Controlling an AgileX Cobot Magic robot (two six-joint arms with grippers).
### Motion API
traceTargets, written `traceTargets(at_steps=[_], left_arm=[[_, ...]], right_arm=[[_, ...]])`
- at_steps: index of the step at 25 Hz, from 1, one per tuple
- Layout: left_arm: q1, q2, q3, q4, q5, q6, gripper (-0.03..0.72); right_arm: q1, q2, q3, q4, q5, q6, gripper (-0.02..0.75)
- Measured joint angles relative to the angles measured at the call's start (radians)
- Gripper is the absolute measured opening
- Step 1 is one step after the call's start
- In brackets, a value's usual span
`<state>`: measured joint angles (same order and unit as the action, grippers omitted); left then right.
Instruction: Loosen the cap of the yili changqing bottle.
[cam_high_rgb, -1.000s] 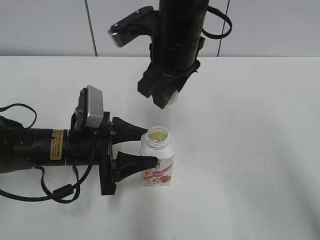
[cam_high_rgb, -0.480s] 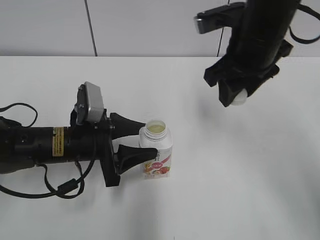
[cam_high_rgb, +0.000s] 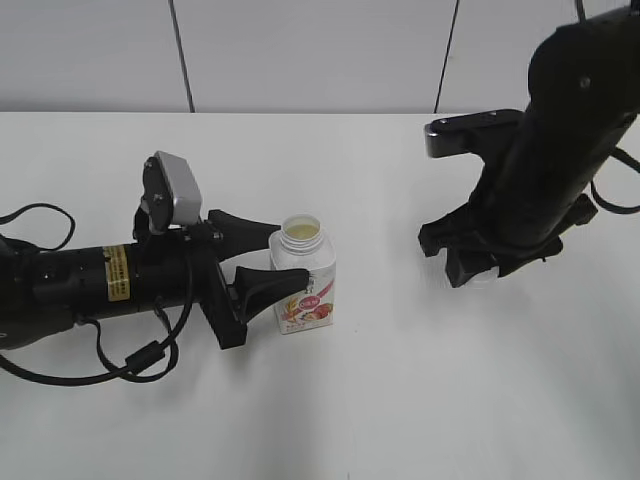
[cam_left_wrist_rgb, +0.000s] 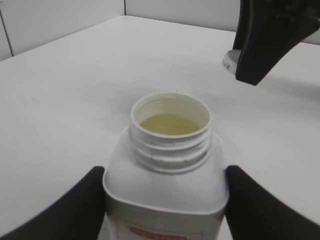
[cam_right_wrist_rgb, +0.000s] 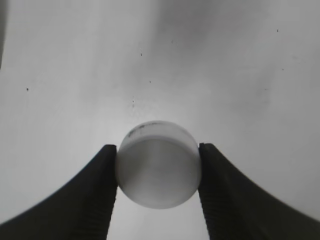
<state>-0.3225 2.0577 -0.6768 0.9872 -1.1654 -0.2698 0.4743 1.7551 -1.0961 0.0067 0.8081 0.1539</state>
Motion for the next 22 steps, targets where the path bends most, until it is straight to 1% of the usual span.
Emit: traceTargets(at_steps=[3, 11, 16, 22], left_arm=[[0.000, 0.000, 0.000, 0.000, 0.000, 0.001, 0.439], [0.000, 0.000, 0.000, 0.000, 0.000, 0.001, 0.439], [0.000, 0.000, 0.000, 0.000, 0.000, 0.001, 0.439], [0.000, 0.000, 0.000, 0.000, 0.000, 0.001, 0.439]], right_arm=[[-0.007, 0.016, 0.044, -0.007, -0.086, 0.069, 0.395], [-0.050, 0.141, 0.052, -0.025, -0.185, 0.160, 0.395], [-0.055, 0.169, 0.054, -0.030, -0.276, 0.181, 0.395], [-0.055, 0.206, 0.054, -0.030, -0.303, 0.183, 0.395]])
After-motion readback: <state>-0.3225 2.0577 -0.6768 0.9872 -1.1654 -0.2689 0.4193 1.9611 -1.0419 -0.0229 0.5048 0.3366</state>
